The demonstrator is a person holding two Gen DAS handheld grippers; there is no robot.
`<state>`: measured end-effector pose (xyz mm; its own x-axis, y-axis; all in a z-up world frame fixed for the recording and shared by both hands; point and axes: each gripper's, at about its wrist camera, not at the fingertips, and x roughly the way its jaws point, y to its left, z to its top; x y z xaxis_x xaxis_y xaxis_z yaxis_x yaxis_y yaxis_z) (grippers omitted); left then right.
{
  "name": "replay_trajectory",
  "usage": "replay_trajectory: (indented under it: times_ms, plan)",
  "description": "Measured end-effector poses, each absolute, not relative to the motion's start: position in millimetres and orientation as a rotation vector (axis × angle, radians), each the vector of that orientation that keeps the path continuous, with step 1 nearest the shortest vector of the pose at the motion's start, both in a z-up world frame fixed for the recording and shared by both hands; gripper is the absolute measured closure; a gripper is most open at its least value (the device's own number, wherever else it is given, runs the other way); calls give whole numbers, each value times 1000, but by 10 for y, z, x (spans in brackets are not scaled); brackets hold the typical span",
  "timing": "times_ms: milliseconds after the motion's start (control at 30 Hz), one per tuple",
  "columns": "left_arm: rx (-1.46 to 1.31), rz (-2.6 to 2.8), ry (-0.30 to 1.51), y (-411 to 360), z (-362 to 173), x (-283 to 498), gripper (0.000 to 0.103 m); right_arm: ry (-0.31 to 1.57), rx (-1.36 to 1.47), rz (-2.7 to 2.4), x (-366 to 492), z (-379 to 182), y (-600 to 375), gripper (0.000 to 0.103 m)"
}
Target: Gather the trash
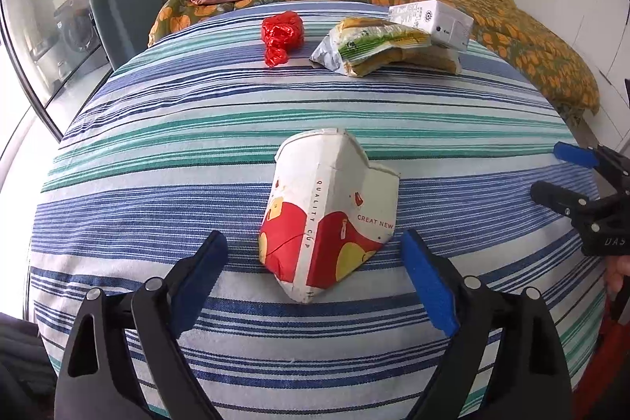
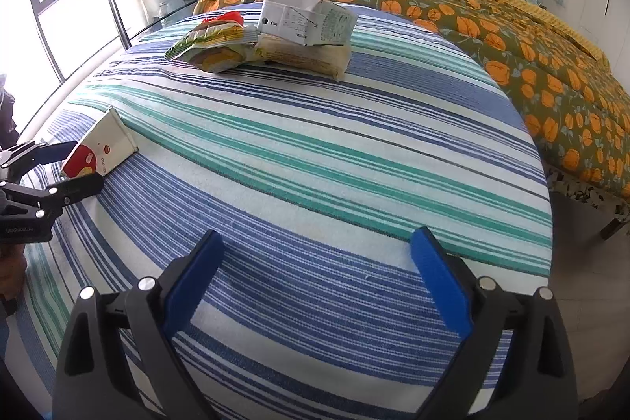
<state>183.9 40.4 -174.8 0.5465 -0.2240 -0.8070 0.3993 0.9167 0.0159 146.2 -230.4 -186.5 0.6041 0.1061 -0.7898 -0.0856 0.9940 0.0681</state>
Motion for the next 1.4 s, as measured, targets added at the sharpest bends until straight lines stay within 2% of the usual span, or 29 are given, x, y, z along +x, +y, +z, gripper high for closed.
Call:
replay_trajectory:
  times_ms: [67, 200, 300, 400, 567, 600, 633, 667, 700, 867, 1000, 1133, 1267, 1300, 1333, 1400]
  plan:
    - [202, -370, 927, 409, -1762, 1843, 10, 916, 112, 127, 1562, -1761, -2413, 10]
    - [198, -361, 933, 410, -1779, 1853, 7, 841, 245, 74, 1999, -1211, -2576, 10]
    - [194, -352, 935, 408, -1782, 1845, 6, 901, 284, 70, 2521, -957, -2476, 10]
    - [192, -350, 936, 421, -1784, 1862, 5, 990, 332, 47, 2977, -968, -2366, 10]
    - [189, -354, 937, 427, -1785, 1863, 5, 1093, 275, -13, 3274, -1188, -2207, 11]
    - [188, -355, 938, 427, -1786, 1862, 5, 1111, 272, -24, 3270, -1234, -2214, 14]
    - [187, -355, 938, 427, -1788, 1859, 5, 1112, 275, -25, 3252, -1251, -2228, 38]
    - [187, -356, 938, 428, -1789, 1860, 5, 1116, 266, -14, 3227, -1263, -2253, 52]
    - [186, -356, 938, 428, -1790, 1863, 5, 1119, 258, -2, 3232, -1267, -2284, 54]
    - [186, -355, 938, 428, -1790, 1868, 5, 995, 241, 43, 2838, -1011, -2502, 54]
    - [186, -355, 938, 429, -1791, 1868, 5, 877, 253, 125, 2104, -868, -2555, 54]
    - [187, -355, 938, 429, -1791, 1868, 5, 871, 246, 179, 1445, -1137, -2398, 54]
    - [187, -354, 937, 428, -1789, 1868, 5, 932, 123, 183, 1270, -1491, -2101, 53]
    - [185, -355, 938, 430, -1789, 1868, 5, 942, 103, 177, 1255, -1548, -2062, 51]
    - [184, -357, 938, 430, -1788, 1869, 5, 945, 96, 175, 1239, -1578, -2048, 39]
    - [191, -389, 938, 448, -1778, 1866, 5, 945, 112, 180, 1194, -1582, -2087, 27]
